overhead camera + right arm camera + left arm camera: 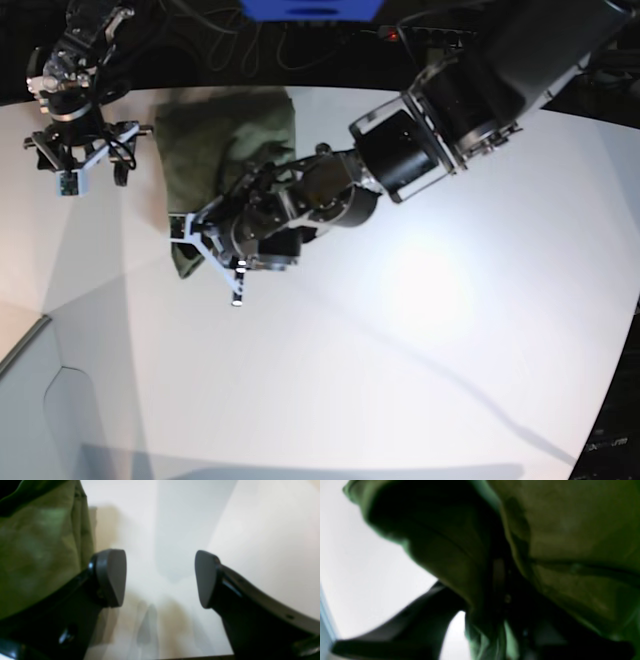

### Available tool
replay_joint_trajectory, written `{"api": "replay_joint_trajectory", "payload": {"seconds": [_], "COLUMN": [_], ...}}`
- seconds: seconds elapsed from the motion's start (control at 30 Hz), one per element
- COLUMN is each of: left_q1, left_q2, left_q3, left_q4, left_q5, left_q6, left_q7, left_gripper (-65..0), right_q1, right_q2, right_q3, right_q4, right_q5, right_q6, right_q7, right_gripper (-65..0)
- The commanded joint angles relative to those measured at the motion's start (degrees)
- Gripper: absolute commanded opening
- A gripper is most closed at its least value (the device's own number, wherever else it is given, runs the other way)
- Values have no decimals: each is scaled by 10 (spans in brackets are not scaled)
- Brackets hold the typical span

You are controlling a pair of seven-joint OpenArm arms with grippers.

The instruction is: Layout the t-shirt on the table in an organized manner, then fold the t-shirt properly

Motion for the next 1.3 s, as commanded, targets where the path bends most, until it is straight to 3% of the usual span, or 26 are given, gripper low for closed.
{"api": "replay_joint_trajectory", "payload": {"seconds": [0.0, 0.17, 0.27, 0.63, 0.7, 0.77, 0.9, 1.17, 1.27], "left_q1": [-16, -16, -17, -17, -16, -4, 50, 228, 304], "left_q2": [9, 5, 4, -69, -80, -87, -107, -92, -92], "left_q3": [-3, -6, -8, -11, -37, -81, -230, -625, -688], "left_q4": [9, 15, 20, 197, 226, 249, 303, 415, 459], "left_q5": [8, 47, 51, 49, 49, 50, 50, 45, 45], "left_q6": [3, 3, 3, 6, 6, 6, 5, 2, 2], "left_q7": [-4, -4, -4, -4, -4, -4, -4, -4, -4], "left_gripper": [-455, -193, -107, -101, -101, -101, -101, -104, -165], "right_q1": [3, 3, 4, 8, 6, 4, -2, -43, -62], "right_q2": [4, 4, 4, 4, 4, 4, 4, 4, 4], "right_q3": [1, 1, 1, -2, -2, -3, -1, -3, -3], "right_q4": [11, 11, 11, 11, 11, 11, 10, 8, 6], "right_q5": [7, 7, 7, 7, 7, 8, 8, 8, 15], "right_q6": [4, 4, 4, 4, 4, 4, 4, 4, 4], "right_q7": [13, 14, 15, 15, 15, 15, 15, 12, 12], "right_gripper": [-221, -221, -220, -220, -220, -220, -221, -223, -255]}}
